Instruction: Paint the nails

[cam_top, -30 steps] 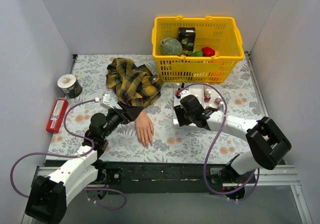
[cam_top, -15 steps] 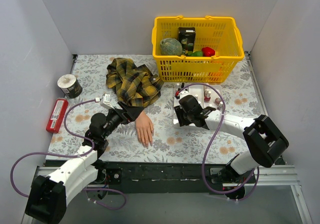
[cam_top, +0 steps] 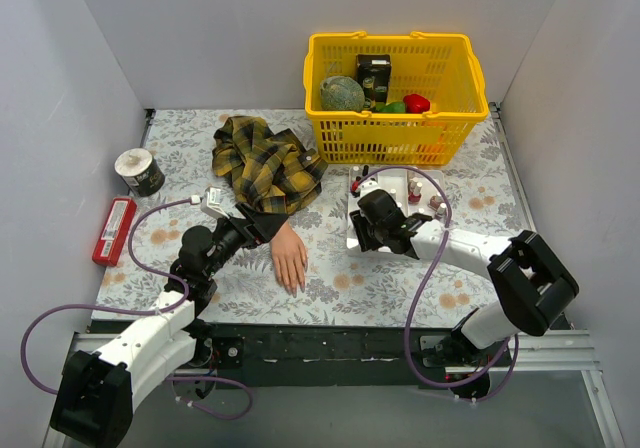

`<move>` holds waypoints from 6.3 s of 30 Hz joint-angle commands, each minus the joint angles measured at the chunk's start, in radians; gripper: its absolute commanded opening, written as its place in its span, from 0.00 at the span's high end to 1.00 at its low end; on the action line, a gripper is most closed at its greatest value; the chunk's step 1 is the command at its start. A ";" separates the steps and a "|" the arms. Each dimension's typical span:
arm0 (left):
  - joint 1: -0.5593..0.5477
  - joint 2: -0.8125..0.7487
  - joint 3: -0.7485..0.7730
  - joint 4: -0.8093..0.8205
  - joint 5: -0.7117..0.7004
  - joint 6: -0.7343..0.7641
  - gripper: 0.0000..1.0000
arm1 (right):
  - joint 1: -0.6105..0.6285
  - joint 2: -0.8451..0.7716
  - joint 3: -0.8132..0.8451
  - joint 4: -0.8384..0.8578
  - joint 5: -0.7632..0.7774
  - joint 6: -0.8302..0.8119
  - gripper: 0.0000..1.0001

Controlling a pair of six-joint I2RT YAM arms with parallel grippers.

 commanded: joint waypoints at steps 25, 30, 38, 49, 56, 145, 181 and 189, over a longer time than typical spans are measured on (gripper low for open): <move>-0.008 -0.012 0.052 -0.025 -0.011 0.031 0.02 | 0.310 -0.161 0.061 -0.004 -0.033 -0.153 0.58; -0.010 -0.016 0.052 -0.030 -0.014 0.032 0.02 | 0.341 -0.118 0.056 -0.001 -0.043 -0.165 0.57; -0.010 -0.018 0.052 -0.030 -0.018 0.035 0.02 | 0.345 -0.007 0.064 0.009 -0.031 -0.159 0.56; -0.011 -0.024 0.052 -0.037 -0.021 0.037 0.02 | 0.344 0.025 0.059 0.046 -0.068 -0.153 0.49; -0.013 -0.027 0.052 -0.037 -0.024 0.040 0.02 | 0.344 0.025 0.056 0.049 -0.071 -0.148 0.38; -0.731 0.623 0.151 0.104 -0.445 0.716 0.48 | 0.178 -0.486 -0.136 0.060 -0.103 -0.030 0.40; -0.728 0.738 0.190 0.213 -0.351 0.810 0.82 | 0.178 -0.501 -0.212 0.057 -0.157 -0.023 0.47; -0.728 0.739 0.198 0.202 -0.337 0.807 0.82 | 0.178 -0.449 -0.229 0.111 -0.227 -0.026 0.44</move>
